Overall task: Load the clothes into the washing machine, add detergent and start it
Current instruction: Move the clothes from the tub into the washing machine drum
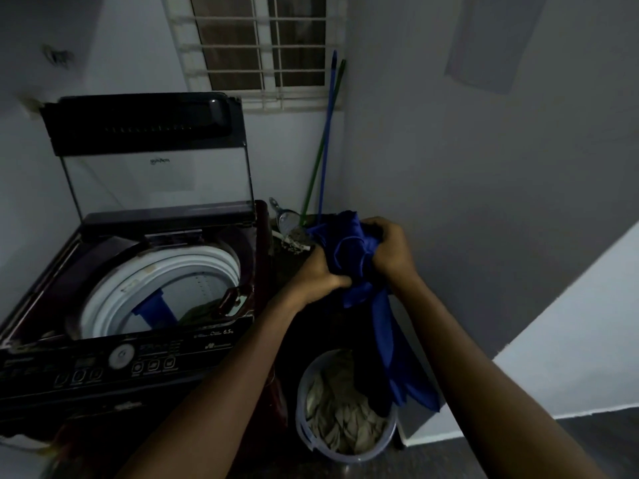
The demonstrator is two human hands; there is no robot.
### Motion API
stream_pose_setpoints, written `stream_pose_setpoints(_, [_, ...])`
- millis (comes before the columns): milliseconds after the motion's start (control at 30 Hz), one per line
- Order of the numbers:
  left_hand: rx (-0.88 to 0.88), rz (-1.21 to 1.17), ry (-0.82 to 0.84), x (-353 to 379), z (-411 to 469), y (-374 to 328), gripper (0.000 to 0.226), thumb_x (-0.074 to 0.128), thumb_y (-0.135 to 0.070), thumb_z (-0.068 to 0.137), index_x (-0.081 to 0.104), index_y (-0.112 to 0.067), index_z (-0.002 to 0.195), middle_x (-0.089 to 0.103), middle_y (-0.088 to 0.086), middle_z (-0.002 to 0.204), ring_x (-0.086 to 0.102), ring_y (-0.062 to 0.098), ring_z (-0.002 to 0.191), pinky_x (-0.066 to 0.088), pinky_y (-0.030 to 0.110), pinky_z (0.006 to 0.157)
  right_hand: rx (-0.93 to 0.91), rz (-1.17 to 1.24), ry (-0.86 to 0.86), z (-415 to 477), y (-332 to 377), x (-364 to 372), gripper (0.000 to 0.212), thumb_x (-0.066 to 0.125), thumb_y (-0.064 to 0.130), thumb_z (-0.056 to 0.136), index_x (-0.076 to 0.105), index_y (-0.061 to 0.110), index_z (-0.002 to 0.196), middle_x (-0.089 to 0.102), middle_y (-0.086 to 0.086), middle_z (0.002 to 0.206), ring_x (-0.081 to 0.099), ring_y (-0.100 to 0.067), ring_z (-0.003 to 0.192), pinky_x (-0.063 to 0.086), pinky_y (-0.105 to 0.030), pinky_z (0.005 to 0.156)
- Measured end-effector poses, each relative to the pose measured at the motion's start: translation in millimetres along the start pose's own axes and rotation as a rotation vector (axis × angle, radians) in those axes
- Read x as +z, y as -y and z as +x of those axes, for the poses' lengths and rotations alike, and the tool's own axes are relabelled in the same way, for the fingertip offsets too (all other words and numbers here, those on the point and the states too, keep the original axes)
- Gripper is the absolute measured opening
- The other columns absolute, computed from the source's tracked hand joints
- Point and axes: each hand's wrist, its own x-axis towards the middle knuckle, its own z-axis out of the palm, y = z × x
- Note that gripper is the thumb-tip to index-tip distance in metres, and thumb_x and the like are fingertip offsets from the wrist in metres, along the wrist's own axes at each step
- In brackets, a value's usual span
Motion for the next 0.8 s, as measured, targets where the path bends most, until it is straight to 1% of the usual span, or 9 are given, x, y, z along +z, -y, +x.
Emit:
stream_pose_setpoints(67, [0.046, -0.074, 0.090, -1.3, 2.7, 5.9, 0.094, 0.085, 0.003, 0.066, 0.035, -0.012, 0.145, 0.058, 0.005, 0.132, 0.056, 0.019, 0.123, 0.048, 0.026, 0.096, -0.005, 0.030, 0.048, -1.5, 6.8, -2.3, 0.028, 0.059, -0.005, 0.084, 0.065, 0.001, 0.110, 0.068, -0.010, 0.106, 0.064, -0.018, 0.096, 0.054, -0.031, 0.083])
stream_pose_setpoints(167, [0.047, -0.120, 0.033, 9.2, 5.1, 13.8, 0.106, 0.099, -0.025, 0.045, 0.049, -0.016, 0.139, 0.064, 0.001, 0.129, 0.061, 0.014, 0.119, 0.052, 0.034, 0.099, 0.025, 0.085, 0.179, -3.9, 20.8, -3.7, 0.030, 0.056, -0.010, 0.085, 0.064, 0.001, 0.111, 0.066, -0.006, 0.099, 0.064, -0.014, 0.087, 0.052, -0.013, 0.070])
stream_pose_setpoints(233, [0.007, -0.147, -0.179, 18.2, 2.1, 15.1, 0.099, 0.098, -0.034, 0.042, 0.059, -0.019, 0.131, 0.067, -0.002, 0.124, 0.064, 0.012, 0.111, 0.056, 0.035, 0.094, 0.056, 0.114, 0.306, -5.5, 30.7, -4.8, 0.042, 0.048, -0.016, 0.081, 0.064, 0.001, 0.116, 0.068, -0.009, 0.104, 0.066, -0.020, 0.094, 0.056, -0.018, 0.074])
stream_pose_setpoints(300, [0.008, -0.161, -0.361, 22.8, -0.8, 15.5, 0.084, 0.096, -0.029, 0.050, 0.063, -0.017, 0.126, 0.068, -0.001, 0.119, 0.065, 0.014, 0.106, 0.058, 0.035, 0.089, 0.066, 0.164, 0.433, -7.8, 37.4, -10.2, 0.050, 0.046, -0.020, 0.079, 0.064, 0.003, 0.119, 0.069, -0.012, 0.111, 0.067, -0.023, 0.103, 0.057, -0.031, 0.086])
stream_pose_setpoints(467, [0.004, -0.193, -0.520, 20.6, 0.9, 5.8, 0.081, 0.091, -0.039, 0.047, 0.067, -0.013, 0.119, 0.071, 0.005, 0.112, 0.069, 0.019, 0.100, 0.060, 0.041, 0.082, 0.091, 0.403, 0.663, -11.3, 37.1, -41.4, 0.071, 0.042, -0.032, 0.075, 0.053, 0.009, 0.133, 0.061, -0.008, 0.128, 0.060, -0.020, 0.118, 0.053, -0.032, 0.094])
stream_pose_setpoints(567, [-0.010, -0.243, -0.593, 13.0, 0.6, -4.1, 0.073, 0.085, -0.044, 0.041, 0.071, -0.017, 0.108, 0.073, 0.000, 0.101, 0.071, 0.016, 0.089, 0.062, 0.041, 0.076, 0.106, 0.382, 0.520, -20.9, 12.1, -54.5, 0.067, 0.051, -0.024, 0.079, 0.056, 0.021, 0.129, 0.062, 0.006, 0.125, 0.057, -0.012, 0.119, 0.054, -0.029, 0.089])
stream_pose_setpoints(633, [-0.037, -0.336, -0.651, 5.9, -0.5, -11.1, 0.065, 0.087, -0.039, 0.043, 0.072, -0.017, 0.103, 0.074, -0.001, 0.096, 0.072, 0.016, 0.085, 0.062, 0.038, 0.073, 0.133, 0.265, 0.322, -33.7, -22.4, -55.7, 0.064, 0.067, -0.010, 0.078, 0.056, 0.027, 0.129, 0.059, 0.009, 0.130, 0.053, -0.013, 0.123, 0.051, -0.041, 0.098])
stream_pose_setpoints(700, [-0.015, -0.463, -0.679, -0.3, -1.7, -20.1, 0.044, 0.089, -0.021, 0.055, 0.071, -0.015, 0.094, 0.073, -0.002, 0.091, 0.072, 0.015, 0.081, 0.059, 0.031, 0.069, 0.263, 0.194, 0.278, -50.2, -57.0, -48.5, 0.085, 0.082, 0.006, 0.071, 0.041, 0.029, 0.142, 0.045, 0.009, 0.145, 0.044, -0.016, 0.132, 0.043, -0.048, 0.106])
stream_pose_setpoints(800, [0.013, -0.669, -0.663, -3.7, -4.8, -35.2, 0.035, 0.085, -0.005, 0.063, 0.073, -0.005, 0.095, 0.076, 0.006, 0.091, 0.074, 0.023, 0.081, 0.058, 0.031, 0.064, 0.382, 0.130, 0.424, -74.3, -84.4, -16.5, 0.117, 0.091, 0.014, 0.060, 0.019, 0.023, 0.151, 0.035, 0.009, 0.146, 0.040, -0.016, 0.132, 0.043, -0.034, 0.102])
